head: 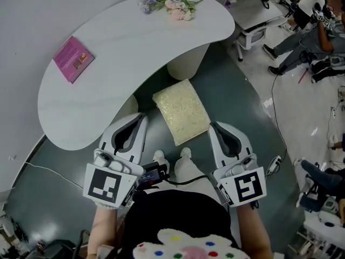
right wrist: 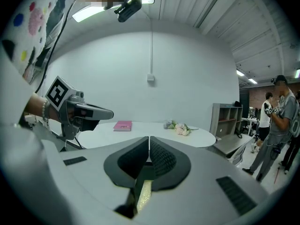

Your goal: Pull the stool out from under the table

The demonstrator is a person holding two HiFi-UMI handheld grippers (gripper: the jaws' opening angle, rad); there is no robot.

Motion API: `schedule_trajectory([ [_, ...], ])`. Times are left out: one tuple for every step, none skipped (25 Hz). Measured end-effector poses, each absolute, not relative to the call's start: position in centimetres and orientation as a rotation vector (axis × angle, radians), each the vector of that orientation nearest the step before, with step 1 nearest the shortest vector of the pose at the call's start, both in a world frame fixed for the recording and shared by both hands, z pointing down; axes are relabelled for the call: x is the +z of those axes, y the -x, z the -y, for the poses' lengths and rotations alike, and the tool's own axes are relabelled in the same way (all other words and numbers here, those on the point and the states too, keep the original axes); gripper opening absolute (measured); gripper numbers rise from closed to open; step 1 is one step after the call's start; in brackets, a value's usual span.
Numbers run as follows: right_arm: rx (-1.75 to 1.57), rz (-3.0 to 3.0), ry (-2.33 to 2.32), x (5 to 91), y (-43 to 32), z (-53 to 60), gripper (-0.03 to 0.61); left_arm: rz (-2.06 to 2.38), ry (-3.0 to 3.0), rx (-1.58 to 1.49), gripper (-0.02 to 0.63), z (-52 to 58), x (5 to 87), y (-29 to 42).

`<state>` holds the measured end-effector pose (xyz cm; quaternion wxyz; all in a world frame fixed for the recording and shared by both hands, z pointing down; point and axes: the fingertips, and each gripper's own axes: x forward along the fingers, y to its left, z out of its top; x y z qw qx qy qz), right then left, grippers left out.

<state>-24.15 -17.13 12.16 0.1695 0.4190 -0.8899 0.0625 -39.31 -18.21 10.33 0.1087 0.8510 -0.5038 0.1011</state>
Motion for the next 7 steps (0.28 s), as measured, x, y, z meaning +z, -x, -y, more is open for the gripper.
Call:
schedule_trajectory([
  [0.177, 2.529, -1.188, 12.17, 24.18, 17.14, 0.037, 1.481, -2.505, 0.293, 0.017, 18.28, 10.25, 39.28],
  [0.178, 2.528, -1.186, 12.22, 24.2, 17.13, 0.037, 1.479, -2.505, 0.29, 0.017, 18.31, 10.24, 39.24],
  [0.179, 2.527, -1.185, 12.28, 24.23, 17.12, 0.037, 1.476, -2.504, 0.286, 0.017, 18.28, 10.28, 39.22],
  [0.181, 2.526, -1.184, 12.34, 24.26, 17.11, 0.037, 1.471, -2.501, 0.282, 0.017, 18.22, 10.36, 39.18],
  [0.182, 2.525, -1.184, 12.39, 24.28, 17.12, 0.037, 1.464, -2.495, 0.277, 0.017, 18.16, 10.45, 39.11],
  [0.182, 2.525, -1.184, 12.42, 24.29, 17.15, 0.037, 1.458, -2.489, 0.27, 0.017, 18.12, 10.52, 39.03],
  [0.182, 2.524, -1.184, 12.46, 24.31, 17.18, 0.037, 1.451, -2.483, 0.264, 0.017, 18.09, 10.59, 38.94],
])
